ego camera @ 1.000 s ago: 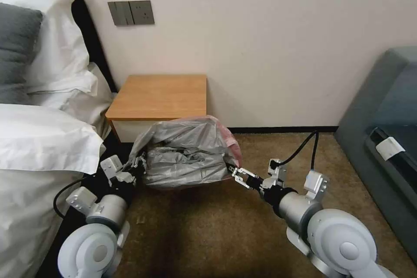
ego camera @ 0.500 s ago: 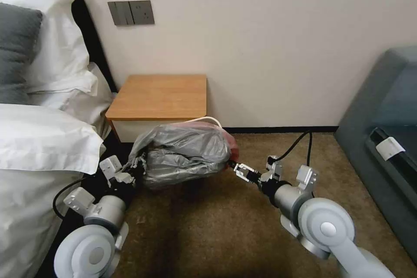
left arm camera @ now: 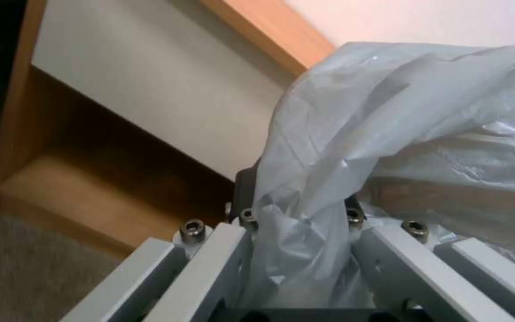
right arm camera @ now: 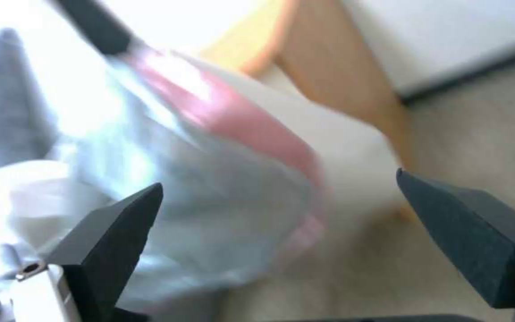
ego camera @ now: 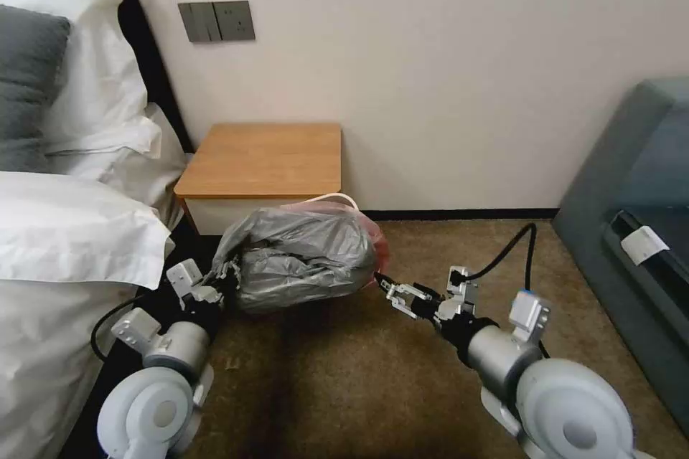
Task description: Pick up the garbage bag from the table and place it over the trash can.
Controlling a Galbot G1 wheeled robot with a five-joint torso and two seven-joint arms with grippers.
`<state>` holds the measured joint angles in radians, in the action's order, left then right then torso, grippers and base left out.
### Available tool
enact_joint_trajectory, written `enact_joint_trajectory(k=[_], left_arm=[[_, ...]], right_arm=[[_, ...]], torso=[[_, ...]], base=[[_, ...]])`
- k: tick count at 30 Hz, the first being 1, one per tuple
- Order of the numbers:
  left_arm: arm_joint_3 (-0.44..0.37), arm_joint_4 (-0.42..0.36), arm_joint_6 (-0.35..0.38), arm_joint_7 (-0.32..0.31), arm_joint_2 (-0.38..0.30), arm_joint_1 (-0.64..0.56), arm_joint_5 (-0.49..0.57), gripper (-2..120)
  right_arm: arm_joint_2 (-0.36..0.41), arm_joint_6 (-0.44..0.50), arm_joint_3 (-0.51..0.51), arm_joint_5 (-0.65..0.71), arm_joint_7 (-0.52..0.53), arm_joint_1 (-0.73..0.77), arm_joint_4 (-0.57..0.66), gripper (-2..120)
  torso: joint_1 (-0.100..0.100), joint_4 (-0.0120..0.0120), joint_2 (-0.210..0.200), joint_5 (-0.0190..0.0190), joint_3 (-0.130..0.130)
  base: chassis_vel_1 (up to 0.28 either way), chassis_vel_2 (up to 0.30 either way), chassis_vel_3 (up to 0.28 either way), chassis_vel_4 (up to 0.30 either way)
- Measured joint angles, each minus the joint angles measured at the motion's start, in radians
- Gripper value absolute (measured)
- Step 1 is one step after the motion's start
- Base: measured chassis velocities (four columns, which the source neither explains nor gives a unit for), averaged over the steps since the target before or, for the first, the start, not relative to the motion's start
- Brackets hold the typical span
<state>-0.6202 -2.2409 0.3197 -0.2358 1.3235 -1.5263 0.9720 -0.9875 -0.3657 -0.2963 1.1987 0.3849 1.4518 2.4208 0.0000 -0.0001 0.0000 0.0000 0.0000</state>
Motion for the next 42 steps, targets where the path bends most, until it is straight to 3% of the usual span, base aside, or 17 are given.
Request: enact_joint_trajectory(k=[1, 2, 4, 5, 8, 9, 12, 24, 26, 28, 30, 37, 42], left_arm=[[-0.001, 0.000, 0.008, 0.002, -0.003, 0.000, 0.009, 7], [-0.001, 0.000, 0.008, 0.002, -0.003, 0.000, 0.009, 7], [-0.004, 0.000, 0.022, 0.035, -0.014, 0.000, 0.019, 7], [-0.004, 0.000, 0.022, 0.035, -0.014, 0.000, 0.019, 7], [-0.006, 0.001, 0.052, 0.088, -0.027, -0.003, 0.055, 7], [-0.006, 0.001, 0.052, 0.088, -0.027, -0.003, 0.055, 7], [-0.006, -0.002, 0.079, 0.091, -0.033, 0.000, 0.105, 7], [-0.005, -0.012, 0.105, 0.056, -0.034, 0.021, 0.176, 7], [-0.003, -0.012, 0.106, 0.048, -0.032, 0.026, 0.179, 7], [-0.002, -0.012, 0.106, 0.046, -0.032, 0.027, 0.179, 7], [0.001, -0.012, 0.106, 0.040, -0.030, 0.029, 0.180, 7], [0.002, -0.012, 0.106, 0.034, -0.030, 0.032, 0.182, 7], [0.002, -0.015, 0.108, 0.025, -0.026, 0.036, 0.193, 7]], right_arm=[[-0.001, 0.016, -0.021, -0.015, -0.072, 0.006, -0.001, 100], [-0.001, 0.016, -0.021, -0.015, -0.072, 0.006, -0.001, 100], [0.002, 0.044, -0.092, -0.023, -0.293, 0.003, -0.034, 100], [0.002, 0.044, -0.092, -0.023, -0.293, 0.003, -0.034, 100], [0.004, 0.050, -0.130, 0.023, -0.492, -0.044, -0.108, 100], [0.004, 0.050, -0.130, 0.023, -0.492, -0.044, -0.108, 100], [-0.005, 0.048, -0.132, 0.025, -0.625, -0.075, -0.184, 100], [-0.025, 0.054, -0.139, 0.013, -0.696, -0.057, -0.218, 96], [-0.029, 0.061, -0.141, 0.016, -0.696, -0.055, -0.218, 84], [-0.030, 0.063, -0.142, 0.017, -0.696, -0.054, -0.217, 82], [-0.033, 0.066, -0.144, 0.026, -0.694, -0.052, -0.215, 69], [-0.043, 0.069, -0.146, 0.039, -0.690, -0.051, -0.211, 51], [-0.052, 0.070, -0.142, 0.042, -0.688, -0.051, -0.210, 28]], torso=[[0.000, 0.0000, 0.000, 0.0000, 0.000], [0.000, 0.0000, 0.000, 0.0000, 0.000], [0.000, 0.0000, 0.000, 0.0000, 0.000], [0.000, 0.0000, 0.000, 0.0000, 0.000], [0.000, 0.0002, 0.000, 0.0000, 0.000], [0.000, 0.0002, 0.000, 0.0000, 0.000], [0.000, 0.0003, 0.000, 0.0003, 0.000], [0.000, 0.0001, 0.000, 0.0000, 0.000], [0.000, 0.0001, 0.000, 0.0000, 0.000], [0.000, 0.0001, 0.000, 0.0000, 0.000], [0.000, 0.0001, 0.000, 0.0000, 0.000], [0.000, 0.0001, 0.000, 0.0000, 0.000], [0.000, 0.0001, 0.000, 0.0000, 0.000]], base=[[0.000, 0.000, 0.000, 0.000], [0.000, 0.000, 0.000, 0.000], [0.000, 0.000, 0.000, 0.000], [0.000, 0.000, 0.000, 0.000], [0.000, 0.000, 0.000, 0.000], [0.000, 0.000, 0.000, 0.000], [0.000, 0.000, 0.000, 0.000], [0.000, 0.000, 0.000, 0.000], [0.000, 0.000, 0.000, 0.000], [0.000, 0.000, 0.000, 0.000], [0.000, 0.000, 0.000, 0.000], [0.000, 0.000, 0.000, 0.000], [0.000, 0.000, 0.000, 0.000]])
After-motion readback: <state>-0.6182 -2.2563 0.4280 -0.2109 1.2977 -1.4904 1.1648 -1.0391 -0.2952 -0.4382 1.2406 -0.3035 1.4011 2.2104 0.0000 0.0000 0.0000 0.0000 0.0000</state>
